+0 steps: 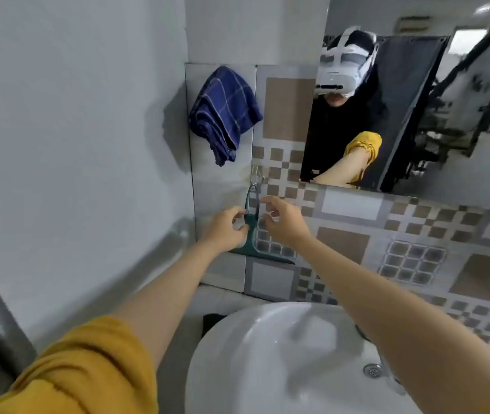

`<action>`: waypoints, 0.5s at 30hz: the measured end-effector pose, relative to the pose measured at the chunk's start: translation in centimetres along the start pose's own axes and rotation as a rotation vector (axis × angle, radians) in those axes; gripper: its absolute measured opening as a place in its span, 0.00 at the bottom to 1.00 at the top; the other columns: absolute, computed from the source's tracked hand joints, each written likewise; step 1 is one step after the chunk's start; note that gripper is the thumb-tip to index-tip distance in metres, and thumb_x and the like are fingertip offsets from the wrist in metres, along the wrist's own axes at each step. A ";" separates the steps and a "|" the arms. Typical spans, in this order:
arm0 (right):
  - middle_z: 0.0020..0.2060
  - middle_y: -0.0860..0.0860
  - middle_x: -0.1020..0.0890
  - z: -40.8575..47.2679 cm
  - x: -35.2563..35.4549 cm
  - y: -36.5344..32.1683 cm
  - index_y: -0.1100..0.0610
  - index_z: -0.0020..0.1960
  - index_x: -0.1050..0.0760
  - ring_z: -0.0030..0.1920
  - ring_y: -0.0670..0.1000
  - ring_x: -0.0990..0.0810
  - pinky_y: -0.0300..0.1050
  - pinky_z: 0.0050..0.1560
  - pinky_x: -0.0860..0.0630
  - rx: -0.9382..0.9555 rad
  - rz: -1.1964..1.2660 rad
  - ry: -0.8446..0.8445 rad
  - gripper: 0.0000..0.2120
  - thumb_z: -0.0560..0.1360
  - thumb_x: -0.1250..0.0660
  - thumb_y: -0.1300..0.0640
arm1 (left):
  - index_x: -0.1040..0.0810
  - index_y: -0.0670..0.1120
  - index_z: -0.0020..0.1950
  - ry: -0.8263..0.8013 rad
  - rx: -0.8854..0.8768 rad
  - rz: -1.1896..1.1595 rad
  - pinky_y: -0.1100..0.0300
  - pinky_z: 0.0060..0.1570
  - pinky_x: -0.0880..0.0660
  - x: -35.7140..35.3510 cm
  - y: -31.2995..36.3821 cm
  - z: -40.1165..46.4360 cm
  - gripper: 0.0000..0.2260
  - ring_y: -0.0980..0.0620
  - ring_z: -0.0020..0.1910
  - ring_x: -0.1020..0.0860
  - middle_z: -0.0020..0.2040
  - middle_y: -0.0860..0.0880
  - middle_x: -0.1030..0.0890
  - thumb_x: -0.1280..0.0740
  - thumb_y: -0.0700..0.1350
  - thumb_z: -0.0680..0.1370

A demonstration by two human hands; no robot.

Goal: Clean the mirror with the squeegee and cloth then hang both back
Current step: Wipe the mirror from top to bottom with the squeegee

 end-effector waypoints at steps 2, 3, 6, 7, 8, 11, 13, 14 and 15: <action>0.56 0.55 0.21 0.6 -0.5 0.7 0.54 0.66 0.28 0.55 0.53 0.22 0.47 0.56 0.24 -0.040 0.032 0.023 0.17 0.77 0.37 0.63 | 0.26 0.45 0.59 -0.014 0.006 -0.023 0.55 0.56 0.29 -0.4 -0.8 0.7 0.14 0.48 0.56 0.26 0.58 0.46 0.23 0.33 0.41 0.74; 0.56 0.55 0.21 0.7 -0.9 1.0 0.54 0.66 0.28 0.54 0.52 0.22 0.44 0.55 0.25 -0.053 0.042 0.025 0.17 0.77 0.37 0.64 | 0.26 0.45 0.60 -0.023 0.003 -0.032 0.56 0.55 0.29 -0.8 -1.0 1.0 0.15 0.48 0.57 0.27 0.59 0.47 0.23 0.33 0.41 0.74; 0.52 0.55 0.19 0.9 -1.5 1.7 0.56 0.63 0.25 0.51 0.50 0.22 0.43 0.54 0.24 -0.091 0.109 0.056 0.17 0.76 0.37 0.68 | 0.27 0.46 0.62 -0.022 0.028 -0.107 0.59 0.53 0.31 -1.5 -2.4 1.6 0.16 0.49 0.58 0.27 0.61 0.48 0.24 0.33 0.40 0.74; 0.50 0.55 0.19 1.0 -1.4 1.8 0.56 0.61 0.24 0.50 0.50 0.21 0.43 0.54 0.22 -0.095 0.135 0.081 0.16 0.76 0.36 0.69 | 0.27 0.45 0.62 -0.021 0.035 -0.143 0.59 0.54 0.31 -1.7 -2.9 1.8 0.16 0.49 0.58 0.27 0.61 0.48 0.24 0.32 0.39 0.74; 0.48 0.53 0.19 1.2 -1.3 1.8 0.56 0.59 0.24 0.49 0.51 0.20 0.44 0.54 0.22 -0.096 0.148 0.105 0.15 0.75 0.36 0.69 | 0.27 0.45 0.61 -0.021 0.031 -0.169 0.59 0.55 0.30 -1.8 -3.2 2.0 0.16 0.49 0.58 0.26 0.60 0.47 0.24 0.32 0.38 0.74; 0.46 0.51 0.19 1.5 -1.3 1.7 0.57 0.57 0.23 0.48 0.52 0.19 0.44 0.52 0.20 -0.106 0.174 0.136 0.13 0.75 0.33 0.68 | 0.26 0.47 0.57 -0.012 0.025 -0.227 0.59 0.54 0.27 -2.2 -3.8 2.3 0.16 0.49 0.55 0.24 0.57 0.49 0.22 0.30 0.36 0.72; 0.45 0.51 0.20 1.6 -1.3 1.5 0.57 0.56 0.22 0.46 0.52 0.18 0.44 0.50 0.19 -0.112 0.178 0.148 0.12 0.74 0.32 0.68 | 0.25 0.49 0.53 0.018 0.027 -0.256 0.60 0.52 0.25 -2.0 -3.9 2.3 0.15 0.50 0.52 0.22 0.53 0.51 0.21 0.29 0.35 0.70; 0.45 0.51 0.19 1.7 -1.2 1.5 0.57 0.55 0.22 0.46 0.52 0.18 0.44 0.48 0.19 -0.120 0.179 0.156 0.12 0.73 0.31 0.67 | 0.26 0.50 0.51 0.041 0.031 -0.274 0.61 0.50 0.24 -1.8 -3.9 2.2 0.15 0.50 0.51 0.22 0.50 0.51 0.21 0.29 0.34 0.70; 0.44 0.51 0.19 1.7 -1.1 1.4 0.57 0.54 0.22 0.45 0.52 0.18 0.43 0.47 0.19 -0.129 0.187 0.168 0.12 0.73 0.30 0.67 | 0.26 0.50 0.49 0.067 0.031 -0.287 0.63 0.48 0.24 -1.6 -3.9 2.0 0.14 0.51 0.49 0.21 0.48 0.52 0.21 0.29 0.34 0.70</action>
Point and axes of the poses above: each hand's wrist, its own z-axis towards the middle knuckle, its own x-axis out of the back of the hand, y = z × x, the point moved 10 cm from there along z, towards the middle knuckle
